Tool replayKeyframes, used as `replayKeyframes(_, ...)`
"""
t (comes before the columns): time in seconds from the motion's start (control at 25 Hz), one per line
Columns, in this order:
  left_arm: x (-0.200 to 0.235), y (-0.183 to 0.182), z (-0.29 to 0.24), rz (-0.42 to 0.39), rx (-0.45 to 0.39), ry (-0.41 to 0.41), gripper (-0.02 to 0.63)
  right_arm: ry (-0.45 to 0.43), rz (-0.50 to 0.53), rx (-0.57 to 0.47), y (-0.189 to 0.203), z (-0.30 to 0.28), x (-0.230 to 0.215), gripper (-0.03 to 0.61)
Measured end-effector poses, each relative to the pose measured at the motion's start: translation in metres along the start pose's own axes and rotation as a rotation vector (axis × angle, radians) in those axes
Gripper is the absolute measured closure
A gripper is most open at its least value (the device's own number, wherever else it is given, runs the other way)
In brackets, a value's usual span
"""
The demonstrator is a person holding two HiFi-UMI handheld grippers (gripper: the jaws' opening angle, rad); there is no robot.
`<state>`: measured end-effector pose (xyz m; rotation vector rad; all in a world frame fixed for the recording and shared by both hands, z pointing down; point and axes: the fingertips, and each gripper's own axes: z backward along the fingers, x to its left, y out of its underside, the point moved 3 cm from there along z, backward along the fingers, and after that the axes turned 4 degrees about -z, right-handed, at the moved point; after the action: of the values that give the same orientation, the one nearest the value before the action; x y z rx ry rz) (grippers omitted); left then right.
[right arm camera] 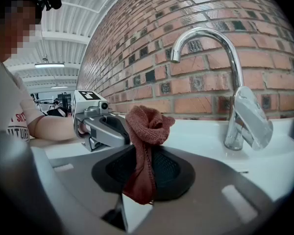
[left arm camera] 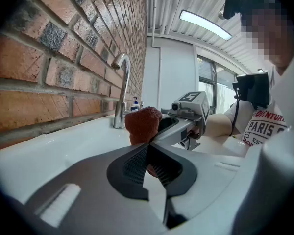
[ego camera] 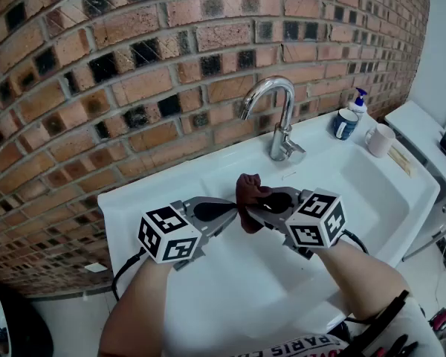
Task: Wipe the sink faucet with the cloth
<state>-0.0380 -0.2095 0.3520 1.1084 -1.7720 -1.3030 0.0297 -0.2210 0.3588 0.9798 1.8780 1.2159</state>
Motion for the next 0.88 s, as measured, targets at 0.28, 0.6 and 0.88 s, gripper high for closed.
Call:
replayKeyframes(0.28,-0.001,0.001,0.001,0.002,0.0,0.001,0.607,0.001,0.007,0.013,0.003,-0.002,0.006,0.489)
replayKeyframes(0.6,-0.002,0.002,0.0,0.006,0.008,0.006,0.607,0.034,-0.002,0.025,0.005,-0.002,0.003,0.489)
replayKeyframes(0.88,-0.003,0.003,0.001,0.008,0.01,0.005,0.607,0.069,0.007,-0.043,-0.018,0.007,0.001,0.489)
